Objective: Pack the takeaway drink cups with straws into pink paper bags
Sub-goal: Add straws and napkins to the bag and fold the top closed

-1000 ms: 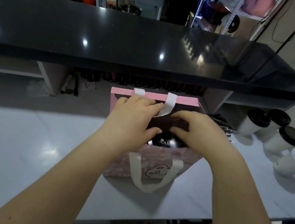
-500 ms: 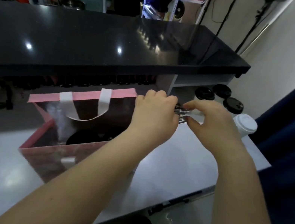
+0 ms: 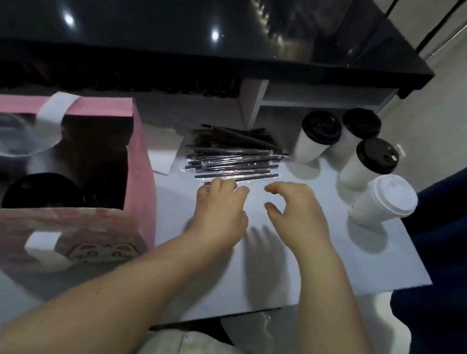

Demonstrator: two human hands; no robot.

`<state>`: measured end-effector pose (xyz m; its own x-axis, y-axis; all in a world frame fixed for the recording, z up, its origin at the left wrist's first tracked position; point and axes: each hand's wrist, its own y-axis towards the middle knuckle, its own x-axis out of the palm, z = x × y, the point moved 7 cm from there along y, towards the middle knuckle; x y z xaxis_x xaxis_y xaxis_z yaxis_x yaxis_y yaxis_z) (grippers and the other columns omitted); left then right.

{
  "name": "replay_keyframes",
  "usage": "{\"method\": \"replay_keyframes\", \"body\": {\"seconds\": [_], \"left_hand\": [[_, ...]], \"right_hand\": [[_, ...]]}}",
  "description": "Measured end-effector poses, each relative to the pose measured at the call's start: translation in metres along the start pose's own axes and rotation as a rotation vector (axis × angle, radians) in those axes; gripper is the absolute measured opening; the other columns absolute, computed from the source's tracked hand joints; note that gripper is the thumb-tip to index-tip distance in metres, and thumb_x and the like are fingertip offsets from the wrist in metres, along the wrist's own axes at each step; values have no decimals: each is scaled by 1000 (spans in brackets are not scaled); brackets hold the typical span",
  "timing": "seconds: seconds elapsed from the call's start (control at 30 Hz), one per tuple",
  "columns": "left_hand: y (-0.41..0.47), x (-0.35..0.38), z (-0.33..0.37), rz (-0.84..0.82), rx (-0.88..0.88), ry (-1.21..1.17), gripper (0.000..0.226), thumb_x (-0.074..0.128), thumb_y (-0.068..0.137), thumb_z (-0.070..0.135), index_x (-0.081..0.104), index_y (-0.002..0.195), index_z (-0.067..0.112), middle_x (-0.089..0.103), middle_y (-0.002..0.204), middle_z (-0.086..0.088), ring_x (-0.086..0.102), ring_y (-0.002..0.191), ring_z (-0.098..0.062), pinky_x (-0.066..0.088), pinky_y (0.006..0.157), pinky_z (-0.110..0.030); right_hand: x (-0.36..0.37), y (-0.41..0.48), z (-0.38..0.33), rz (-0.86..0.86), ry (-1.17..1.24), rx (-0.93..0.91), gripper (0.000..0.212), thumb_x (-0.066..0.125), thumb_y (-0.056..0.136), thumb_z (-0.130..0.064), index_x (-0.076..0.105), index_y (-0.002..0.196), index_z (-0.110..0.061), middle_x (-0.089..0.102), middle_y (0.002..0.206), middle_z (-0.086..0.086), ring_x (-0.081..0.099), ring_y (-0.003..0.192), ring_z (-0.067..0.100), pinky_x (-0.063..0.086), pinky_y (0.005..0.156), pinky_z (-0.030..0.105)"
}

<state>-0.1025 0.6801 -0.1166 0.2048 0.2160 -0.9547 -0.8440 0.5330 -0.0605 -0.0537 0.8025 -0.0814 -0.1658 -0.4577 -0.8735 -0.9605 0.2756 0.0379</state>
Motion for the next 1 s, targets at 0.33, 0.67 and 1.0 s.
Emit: {"method": "replay_keyframes", "body": {"seconds": [0.33, 0.67, 1.0], "left_hand": [[36, 35, -34, 231, -258, -188, 41, 65, 81, 14, 65, 122, 16, 59, 125, -6, 49, 119, -31, 36, 97, -41], [63, 15, -70, 321, -451, -136, 47, 66, 81, 20, 60, 127, 18, 57, 129, -5, 45, 122, -29, 38, 102, -44], [79, 2, -81, 343, -478, -122, 48, 66, 81, 17, 60, 129, 16, 58, 128, -5, 48, 119, -30, 39, 100, -42]], "right_hand": [[63, 74, 39, -128, 64, -191, 27, 67, 86, -17, 68, 113, -18, 68, 111, -4, 50, 109, 27, 42, 91, 39], [85, 143, 34, -156, -91, -275, 47, 64, 87, -17, 56, 133, -22, 50, 138, -1, 31, 126, 32, 19, 100, 42], [99, 173, 21, -156, -109, -331, 27, 73, 82, -25, 72, 108, -20, 63, 112, 5, 41, 115, 40, 19, 88, 41]]}}
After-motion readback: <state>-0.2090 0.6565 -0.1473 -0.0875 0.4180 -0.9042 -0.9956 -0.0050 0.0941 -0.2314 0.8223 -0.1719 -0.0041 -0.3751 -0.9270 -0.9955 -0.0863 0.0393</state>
